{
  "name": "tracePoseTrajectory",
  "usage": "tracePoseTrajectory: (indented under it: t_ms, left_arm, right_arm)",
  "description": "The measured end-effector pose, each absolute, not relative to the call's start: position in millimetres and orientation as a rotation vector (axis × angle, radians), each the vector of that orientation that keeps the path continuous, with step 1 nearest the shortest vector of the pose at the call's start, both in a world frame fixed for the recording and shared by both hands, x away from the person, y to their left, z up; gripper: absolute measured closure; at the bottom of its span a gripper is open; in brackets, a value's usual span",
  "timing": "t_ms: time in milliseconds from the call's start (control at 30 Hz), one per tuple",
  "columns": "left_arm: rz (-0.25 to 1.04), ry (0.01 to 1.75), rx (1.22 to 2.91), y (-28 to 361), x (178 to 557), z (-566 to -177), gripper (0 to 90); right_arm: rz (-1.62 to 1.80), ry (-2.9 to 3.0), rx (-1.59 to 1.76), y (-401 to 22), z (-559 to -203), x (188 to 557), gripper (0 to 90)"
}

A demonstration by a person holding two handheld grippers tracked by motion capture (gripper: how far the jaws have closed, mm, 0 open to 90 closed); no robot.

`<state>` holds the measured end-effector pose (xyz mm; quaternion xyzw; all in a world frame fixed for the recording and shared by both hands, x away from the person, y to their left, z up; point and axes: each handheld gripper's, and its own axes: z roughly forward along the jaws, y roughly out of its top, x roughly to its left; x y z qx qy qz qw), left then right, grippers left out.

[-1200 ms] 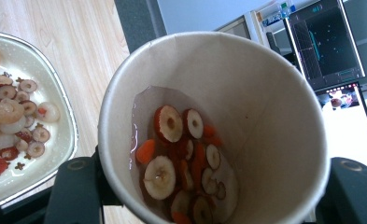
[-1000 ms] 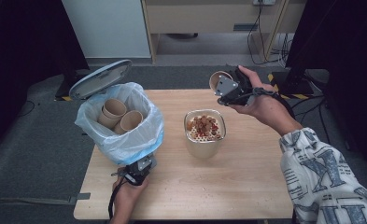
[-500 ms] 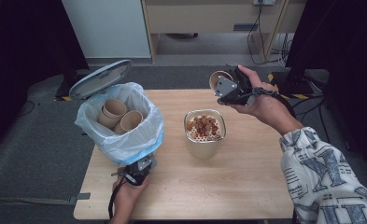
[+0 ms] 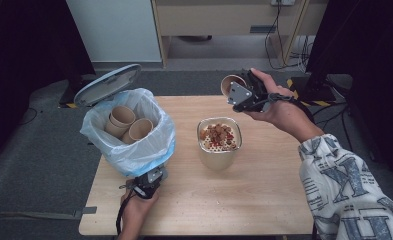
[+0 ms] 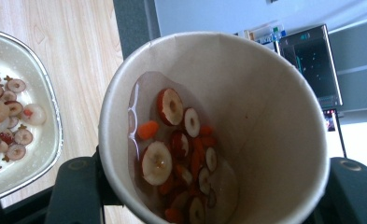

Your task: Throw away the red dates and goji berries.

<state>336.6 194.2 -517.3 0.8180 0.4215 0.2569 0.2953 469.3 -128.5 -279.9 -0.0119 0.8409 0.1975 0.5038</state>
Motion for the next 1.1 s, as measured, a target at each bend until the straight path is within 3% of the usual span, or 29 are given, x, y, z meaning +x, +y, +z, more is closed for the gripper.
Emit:
tracePoseTrajectory:
  t_ms: [1100]
  left_arm:
    - [0.689, 1.122, 2.178, 193.5, 336.4, -517.4, 89.5]
  right_arm:
    - [0.403, 1.953, -0.115, -128.5, -280.1, 469.0, 35.3]
